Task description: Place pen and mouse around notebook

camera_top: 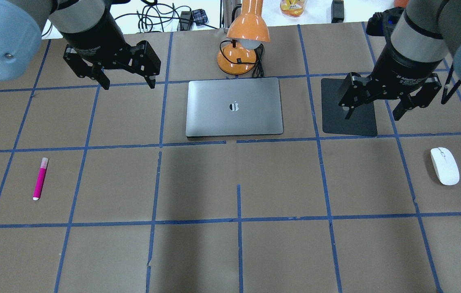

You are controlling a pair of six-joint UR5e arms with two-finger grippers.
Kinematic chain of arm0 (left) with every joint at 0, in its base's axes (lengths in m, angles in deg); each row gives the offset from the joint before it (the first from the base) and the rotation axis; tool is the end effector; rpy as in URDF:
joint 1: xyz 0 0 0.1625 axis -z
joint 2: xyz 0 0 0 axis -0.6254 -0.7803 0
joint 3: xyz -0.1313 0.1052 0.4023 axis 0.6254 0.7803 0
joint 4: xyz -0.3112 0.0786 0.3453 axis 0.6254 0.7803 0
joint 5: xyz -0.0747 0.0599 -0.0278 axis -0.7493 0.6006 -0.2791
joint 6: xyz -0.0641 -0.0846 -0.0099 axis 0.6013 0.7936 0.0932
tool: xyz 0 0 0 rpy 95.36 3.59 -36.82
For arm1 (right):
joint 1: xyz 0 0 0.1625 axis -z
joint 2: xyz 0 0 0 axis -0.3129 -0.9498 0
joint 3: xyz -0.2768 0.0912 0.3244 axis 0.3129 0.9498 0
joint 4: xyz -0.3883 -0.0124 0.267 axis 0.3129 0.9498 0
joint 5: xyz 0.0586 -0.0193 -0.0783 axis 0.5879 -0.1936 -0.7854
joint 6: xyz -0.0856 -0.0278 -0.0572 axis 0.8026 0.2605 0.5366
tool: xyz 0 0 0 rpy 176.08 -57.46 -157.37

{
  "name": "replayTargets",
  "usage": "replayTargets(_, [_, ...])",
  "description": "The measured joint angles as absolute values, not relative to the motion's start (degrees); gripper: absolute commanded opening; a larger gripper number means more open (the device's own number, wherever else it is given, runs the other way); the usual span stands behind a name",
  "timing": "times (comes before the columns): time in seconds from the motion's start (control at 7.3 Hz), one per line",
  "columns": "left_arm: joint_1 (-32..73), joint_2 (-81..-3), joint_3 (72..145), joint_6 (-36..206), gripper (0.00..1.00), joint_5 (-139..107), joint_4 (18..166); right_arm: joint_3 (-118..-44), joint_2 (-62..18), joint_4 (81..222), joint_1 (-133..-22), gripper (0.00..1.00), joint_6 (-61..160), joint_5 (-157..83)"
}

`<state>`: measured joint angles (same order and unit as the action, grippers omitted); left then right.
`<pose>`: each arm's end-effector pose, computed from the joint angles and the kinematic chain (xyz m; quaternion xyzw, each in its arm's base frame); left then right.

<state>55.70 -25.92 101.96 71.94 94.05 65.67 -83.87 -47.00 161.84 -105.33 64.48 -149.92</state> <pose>-0.1804 -0.5687 0.5145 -0.0229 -0.9994 0.0224 0.0145 0.1077 -0.5132 0.4794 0.0391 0.9988 0.0285 0.0019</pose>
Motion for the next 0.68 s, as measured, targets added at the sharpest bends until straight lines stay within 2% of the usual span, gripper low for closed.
replayTargets(0.68, [55.59,-25.73,102.20,71.69,1.00,94.34,65.83,-83.99,-46.89,161.65,-105.16,1.00,64.90,-150.03])
